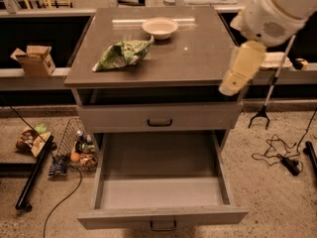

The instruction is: Place green jalapeno chip bag into middle drawer

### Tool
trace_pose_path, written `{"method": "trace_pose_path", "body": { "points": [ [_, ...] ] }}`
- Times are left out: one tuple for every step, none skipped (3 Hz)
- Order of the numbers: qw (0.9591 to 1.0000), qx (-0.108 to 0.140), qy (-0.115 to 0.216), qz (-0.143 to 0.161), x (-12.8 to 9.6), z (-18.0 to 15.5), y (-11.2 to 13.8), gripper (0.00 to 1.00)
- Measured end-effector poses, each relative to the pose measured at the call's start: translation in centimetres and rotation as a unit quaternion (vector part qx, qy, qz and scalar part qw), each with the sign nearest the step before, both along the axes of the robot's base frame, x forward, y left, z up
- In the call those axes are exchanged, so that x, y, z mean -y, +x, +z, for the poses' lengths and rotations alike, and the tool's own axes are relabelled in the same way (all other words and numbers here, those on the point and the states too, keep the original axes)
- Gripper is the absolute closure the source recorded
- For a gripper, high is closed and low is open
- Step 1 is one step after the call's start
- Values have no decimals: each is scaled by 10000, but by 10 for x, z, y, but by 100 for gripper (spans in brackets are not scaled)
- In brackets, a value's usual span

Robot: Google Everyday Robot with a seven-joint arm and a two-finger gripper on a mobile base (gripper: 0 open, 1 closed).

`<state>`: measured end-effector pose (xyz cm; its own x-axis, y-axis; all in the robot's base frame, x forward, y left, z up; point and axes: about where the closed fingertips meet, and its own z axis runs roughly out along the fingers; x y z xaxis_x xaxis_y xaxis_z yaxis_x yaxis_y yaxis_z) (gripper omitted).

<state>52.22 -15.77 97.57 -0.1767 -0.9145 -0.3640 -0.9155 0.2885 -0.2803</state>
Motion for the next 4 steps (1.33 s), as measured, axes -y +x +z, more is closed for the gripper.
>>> {"method": "trace_pose_path", "body": {
  "points": [
    [9983,81,578,-94,-44,-11,46,0],
    [9940,99,1086,-110,-93,-35,83,0],
    [9947,105,1020,-30,-103,-41,87,0],
    [9945,322,954,285,-148,-55,112,0]
  ]
}}
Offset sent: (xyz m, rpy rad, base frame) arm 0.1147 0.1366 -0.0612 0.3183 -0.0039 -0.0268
